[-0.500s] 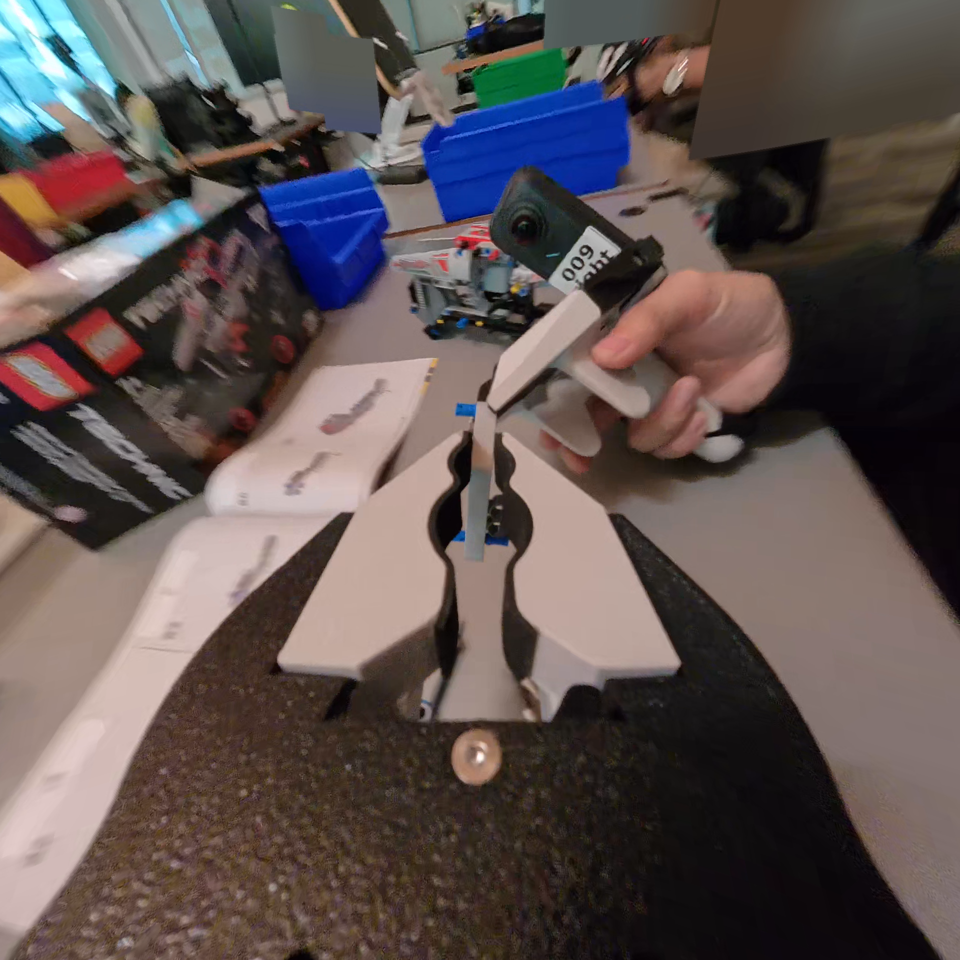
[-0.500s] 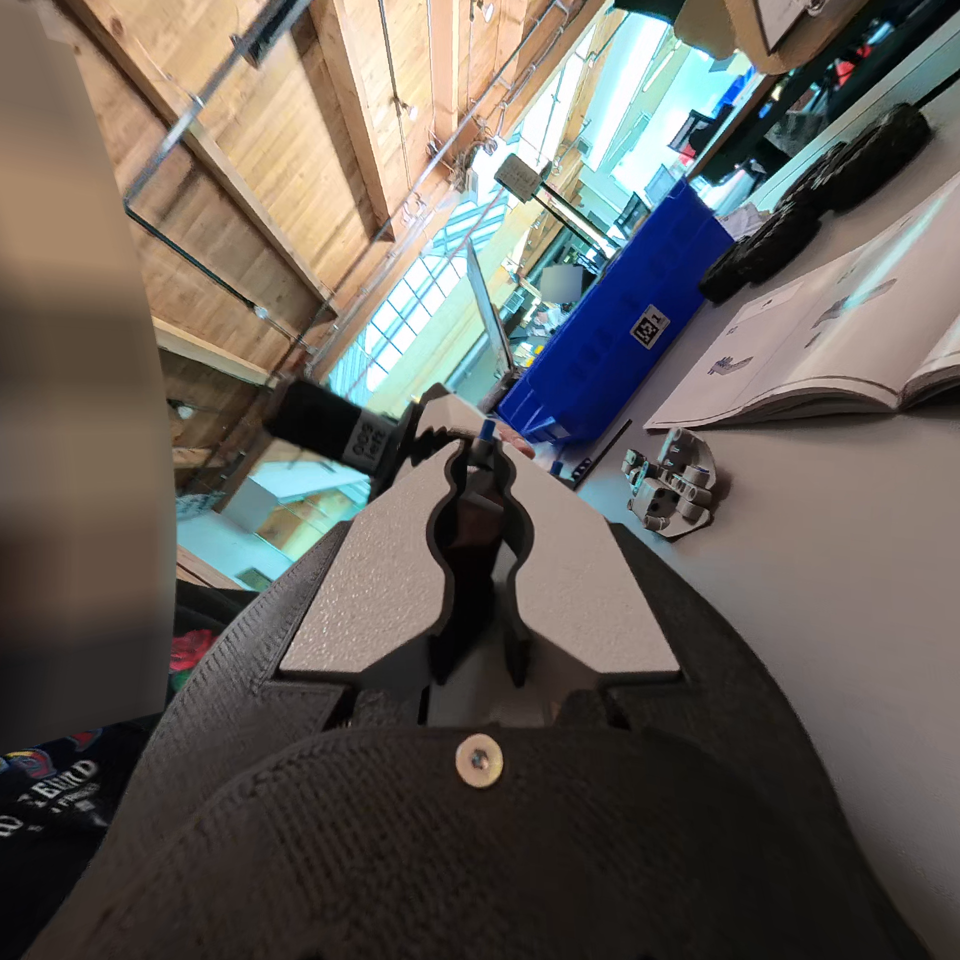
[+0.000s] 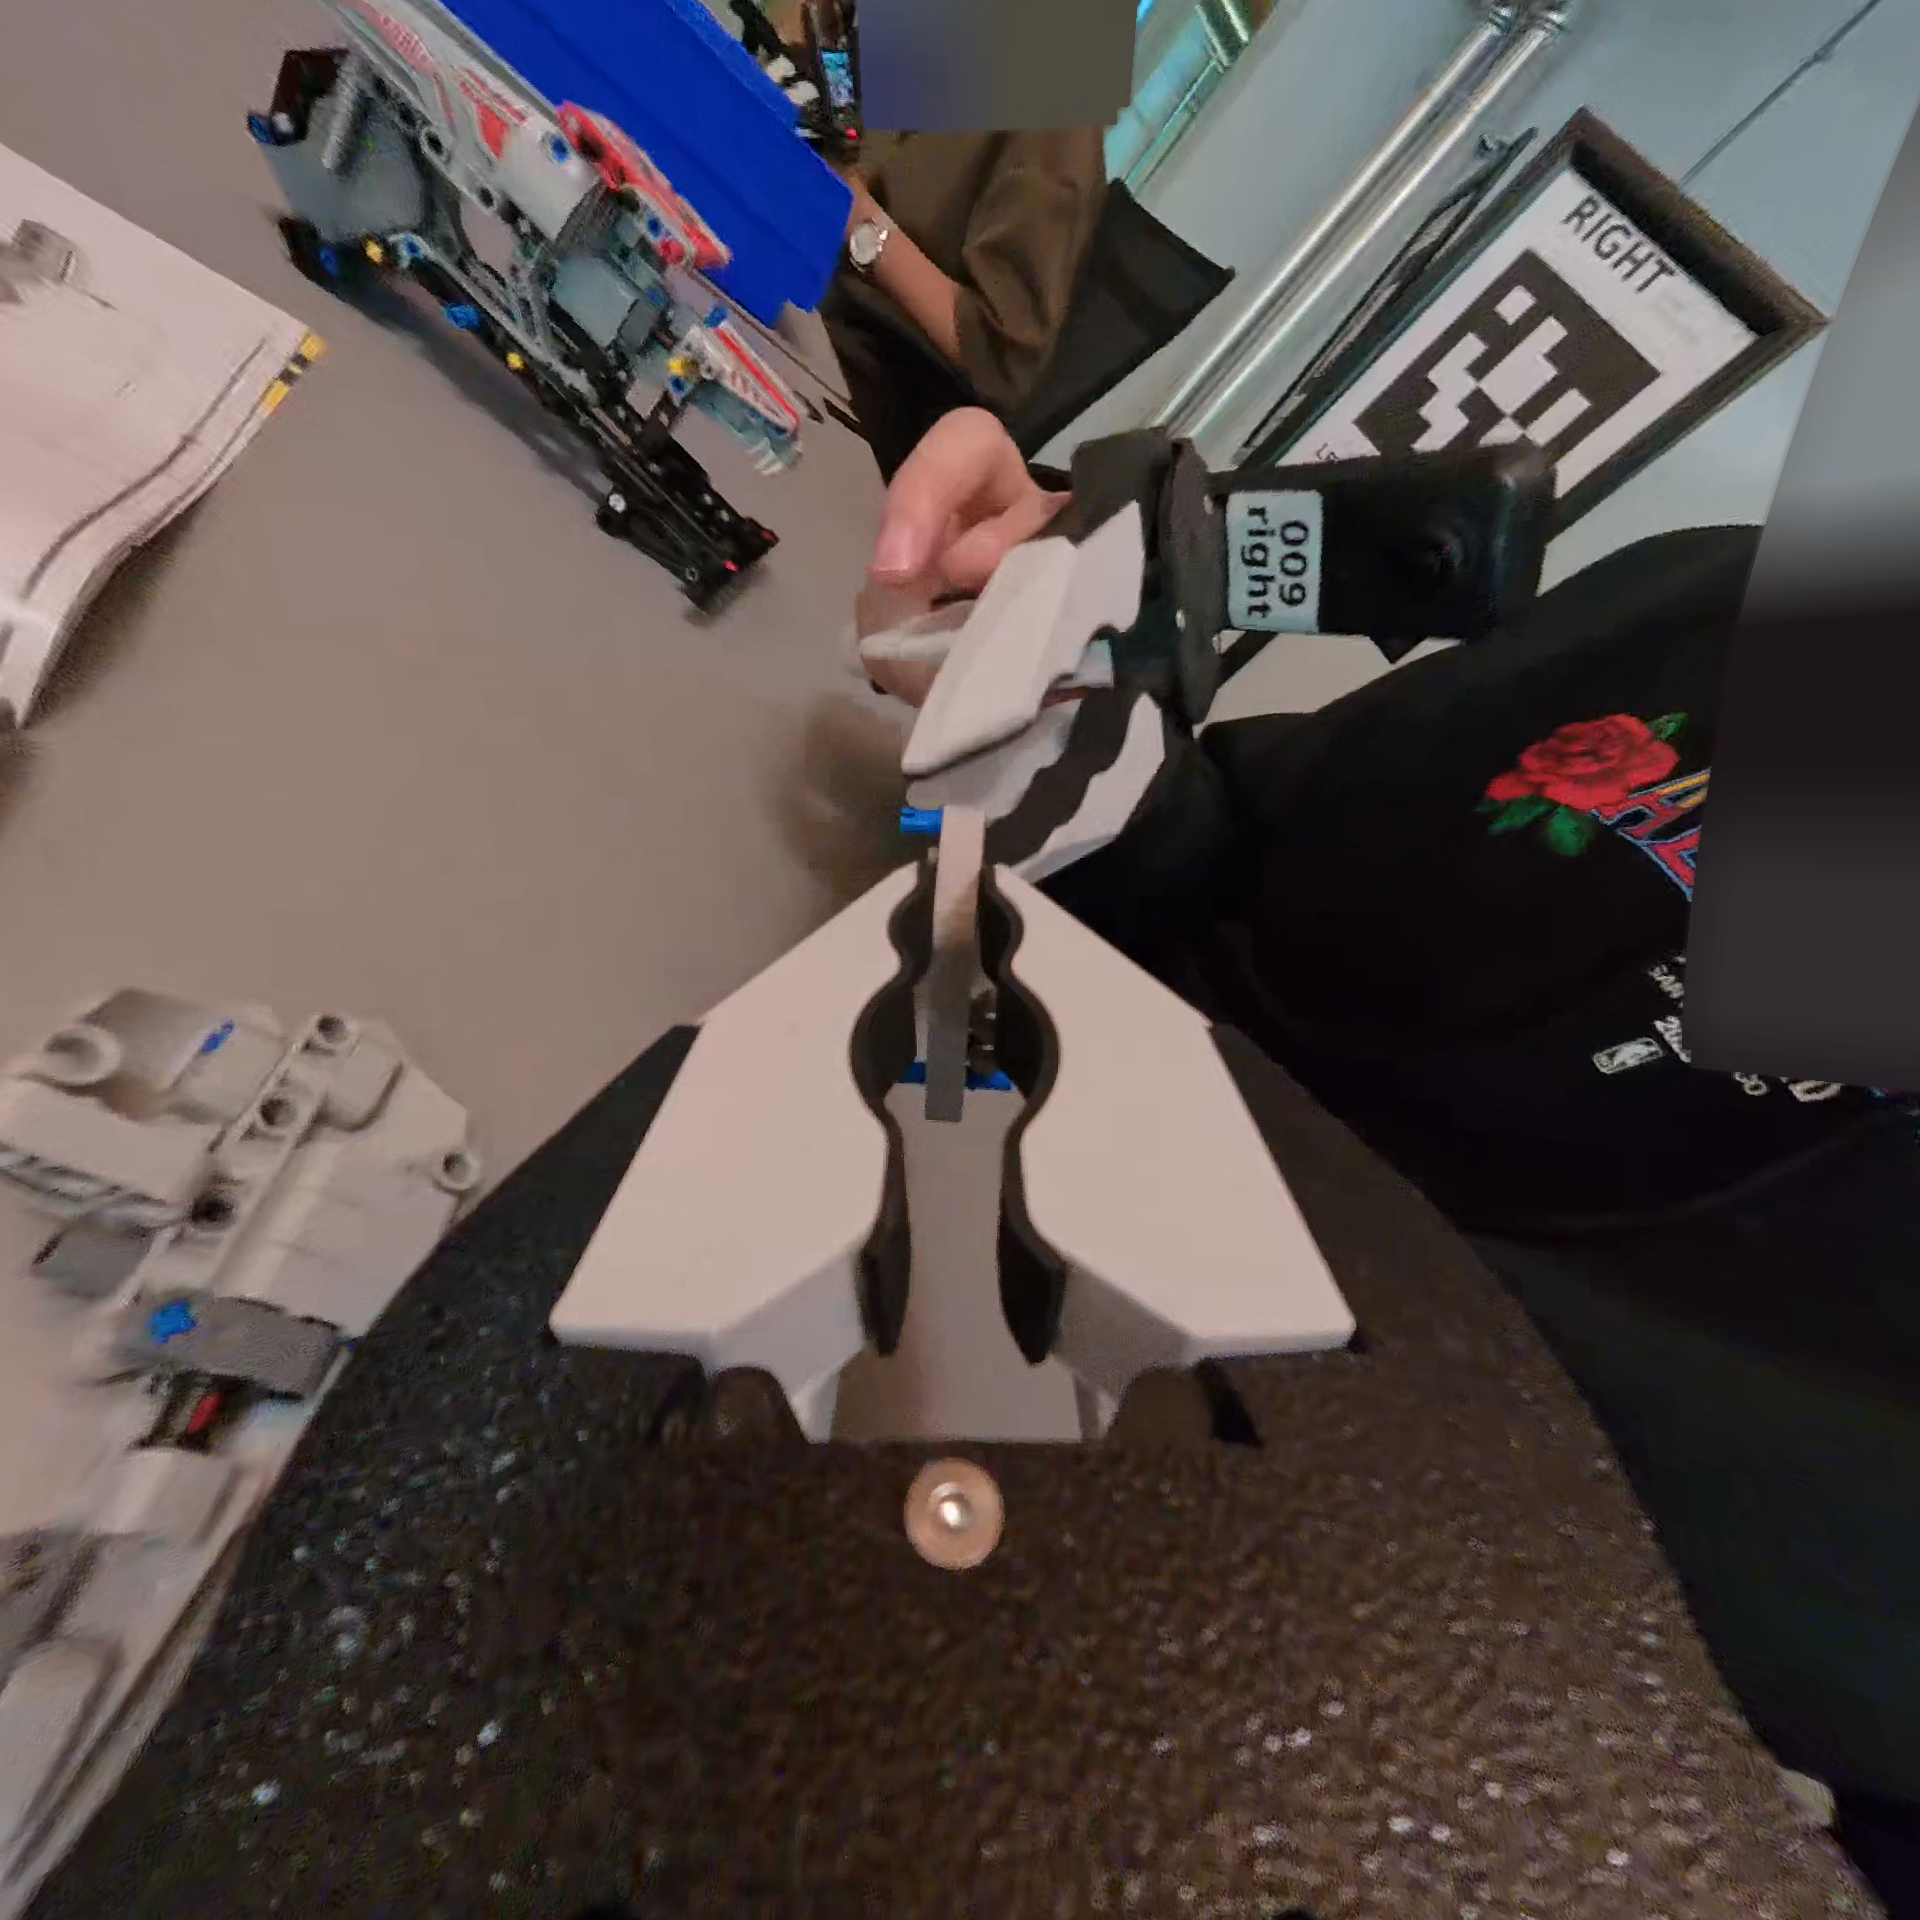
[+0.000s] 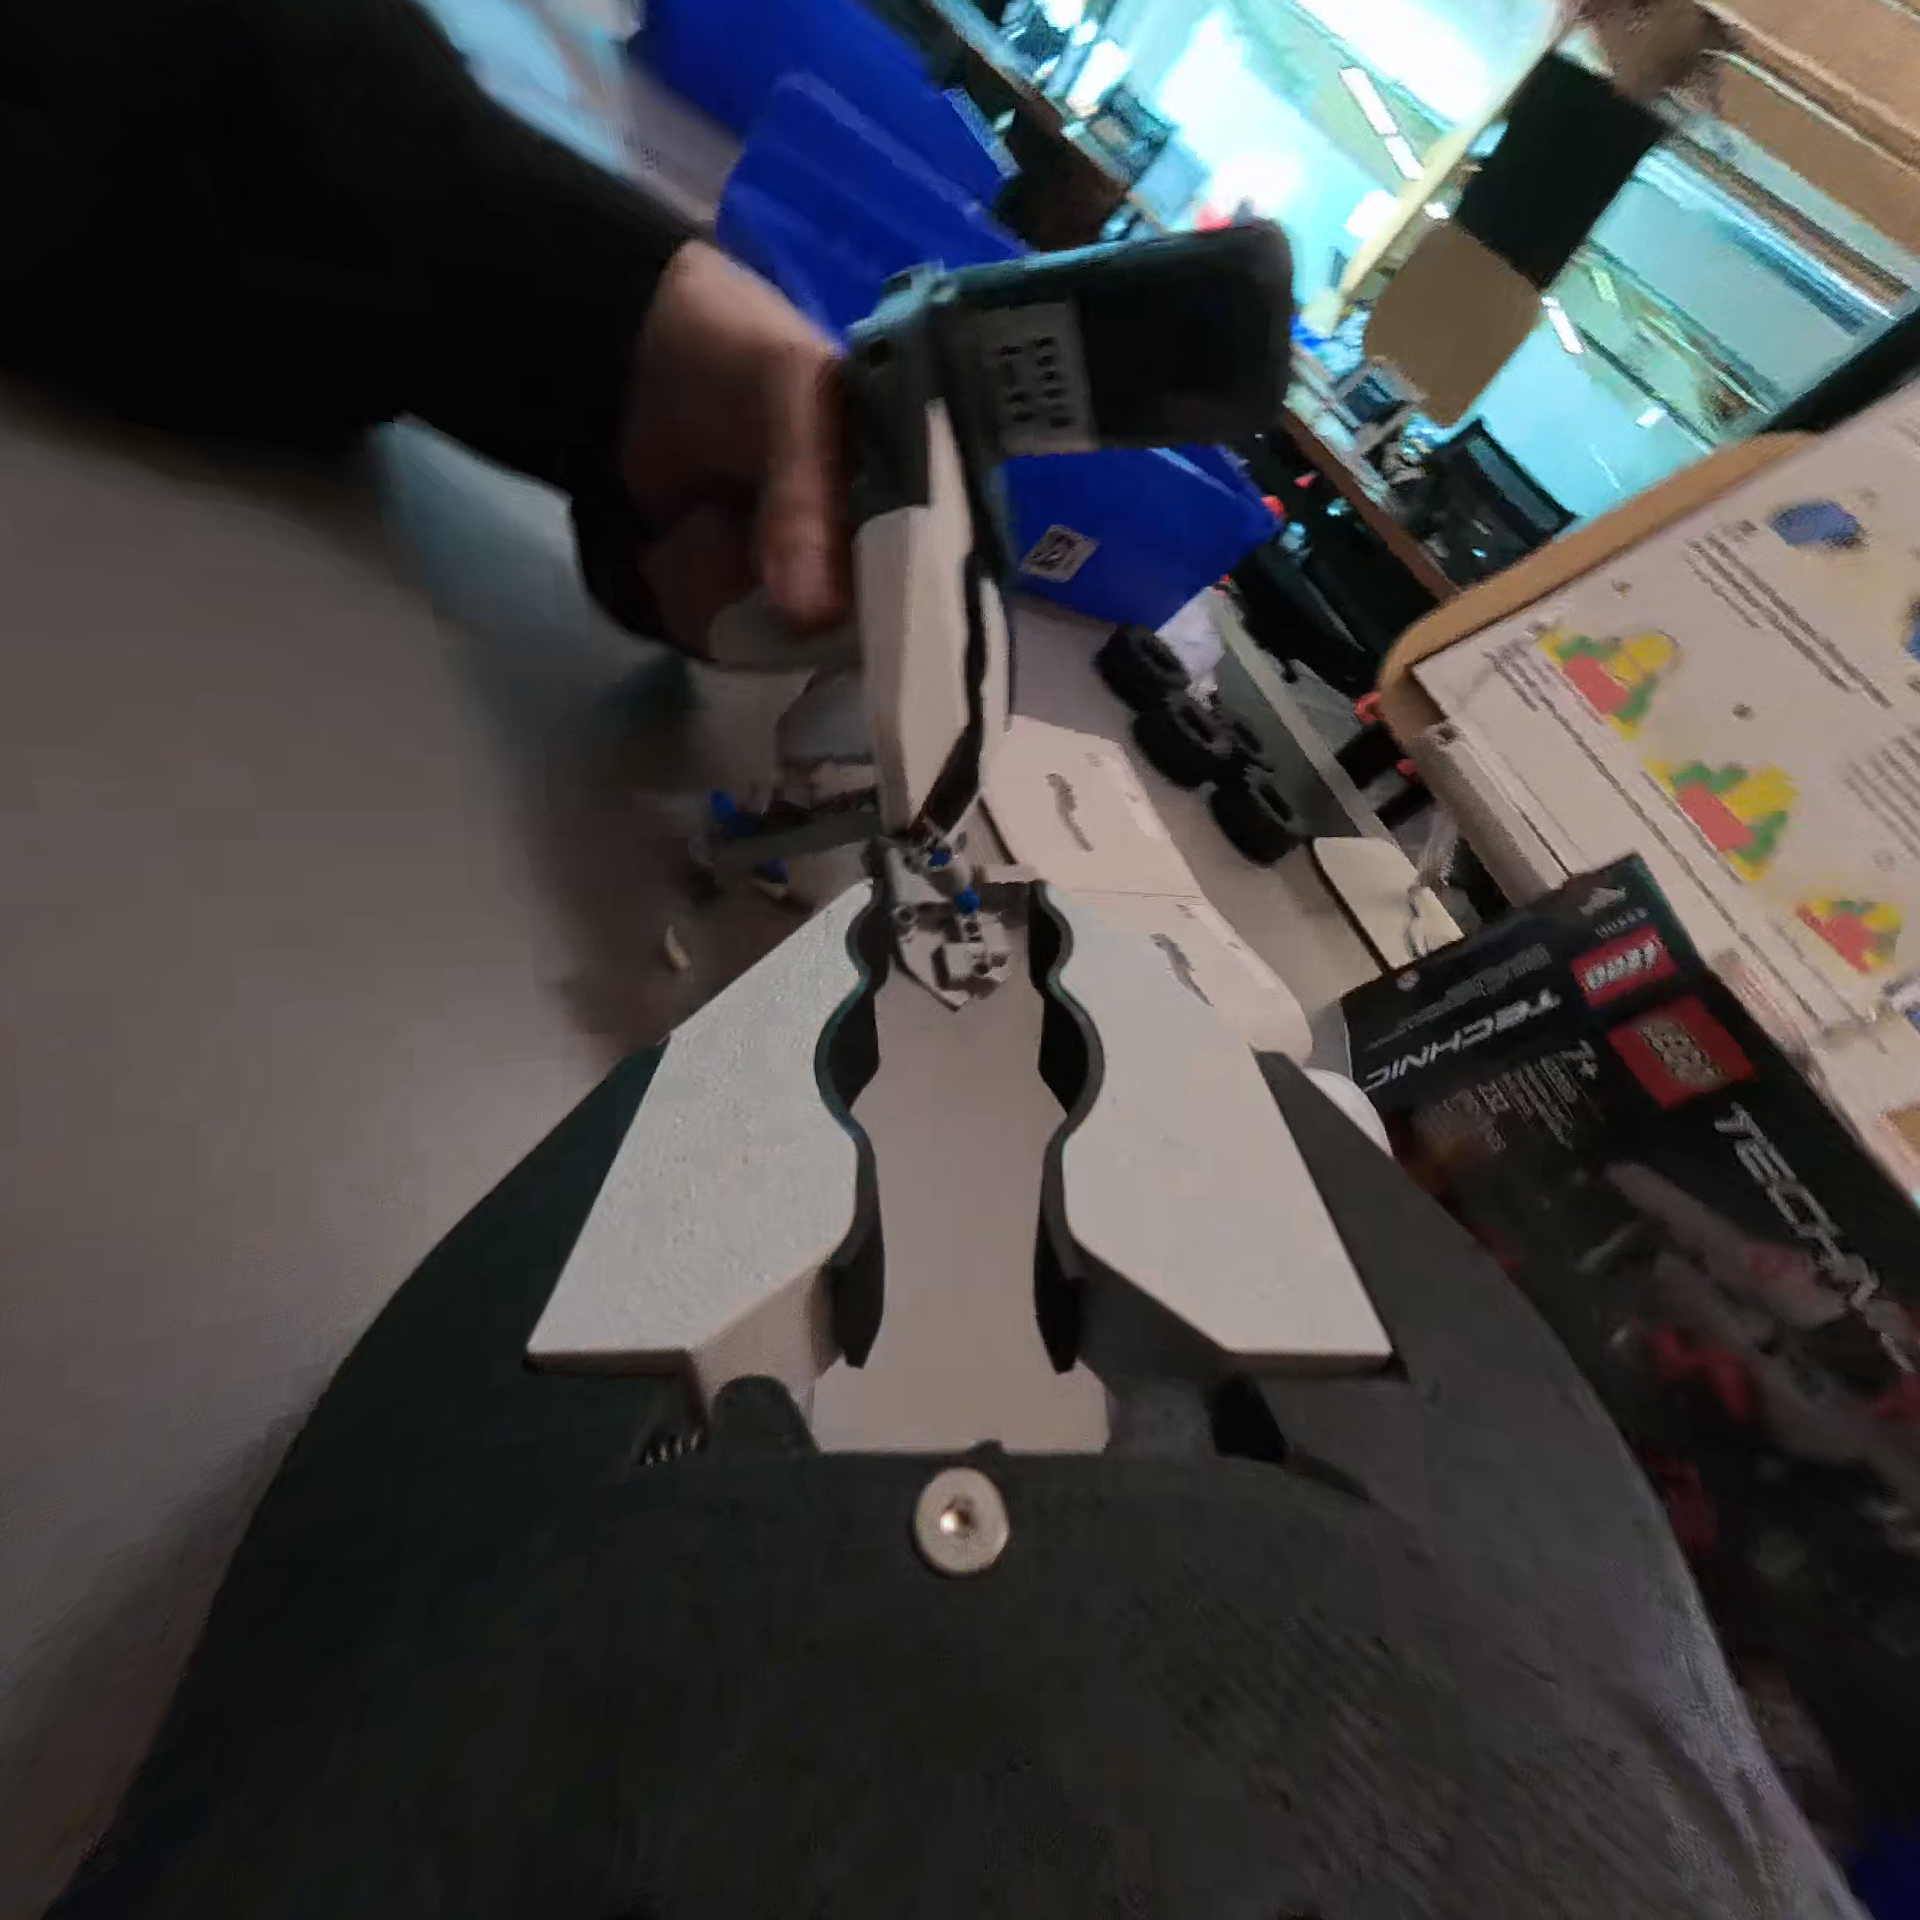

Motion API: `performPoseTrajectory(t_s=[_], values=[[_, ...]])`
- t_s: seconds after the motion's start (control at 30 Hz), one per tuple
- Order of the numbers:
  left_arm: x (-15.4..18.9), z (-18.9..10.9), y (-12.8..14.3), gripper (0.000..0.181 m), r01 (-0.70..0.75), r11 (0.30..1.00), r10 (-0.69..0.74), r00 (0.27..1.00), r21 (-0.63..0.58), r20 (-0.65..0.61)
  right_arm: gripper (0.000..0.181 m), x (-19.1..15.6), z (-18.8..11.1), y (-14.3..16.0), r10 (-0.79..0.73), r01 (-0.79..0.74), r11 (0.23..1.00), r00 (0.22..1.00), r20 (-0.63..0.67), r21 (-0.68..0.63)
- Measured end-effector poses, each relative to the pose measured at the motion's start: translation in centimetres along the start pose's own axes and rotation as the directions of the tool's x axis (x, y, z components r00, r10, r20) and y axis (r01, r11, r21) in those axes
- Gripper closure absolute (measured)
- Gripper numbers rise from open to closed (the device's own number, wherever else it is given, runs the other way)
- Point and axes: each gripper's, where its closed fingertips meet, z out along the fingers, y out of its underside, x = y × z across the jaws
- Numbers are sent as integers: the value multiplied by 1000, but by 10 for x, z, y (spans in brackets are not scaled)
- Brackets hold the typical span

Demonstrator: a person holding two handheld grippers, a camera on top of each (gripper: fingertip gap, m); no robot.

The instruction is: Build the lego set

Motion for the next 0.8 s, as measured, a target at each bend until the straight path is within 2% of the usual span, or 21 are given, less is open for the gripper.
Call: performPoseTrajectory(t_s=[0.17, 0.3, 0.43, 0.6, 0.8], values=[[7, 4, 16, 176, 62, 995, -67, 996, -77, -62, 167, -19, 3, 9, -186, 189, 981, 979, 79, -34], [2, 7, 25, 176, 85, 990, -91, 995, -111, -46, 171, -31, 6, 1, -258, 257, 966, 961, 103, 19], [-6, 5, 25, 176, 41, 993, -38, 999, -110, 26, 173, -32, 13, 8, -221, 224, 974, 972, 81, -32], [-14, 4, 33, 174, -38, 985, 61, 989, -169, 132, 176, -32, 15, 20, -111, 117, 989, 992, 60, -91], [-10, 3, 34, 176, 25, 988, -10, 995, -155, 99, 173, -33, 19, 25, -120, 124, 990, 991, 51, -73]])
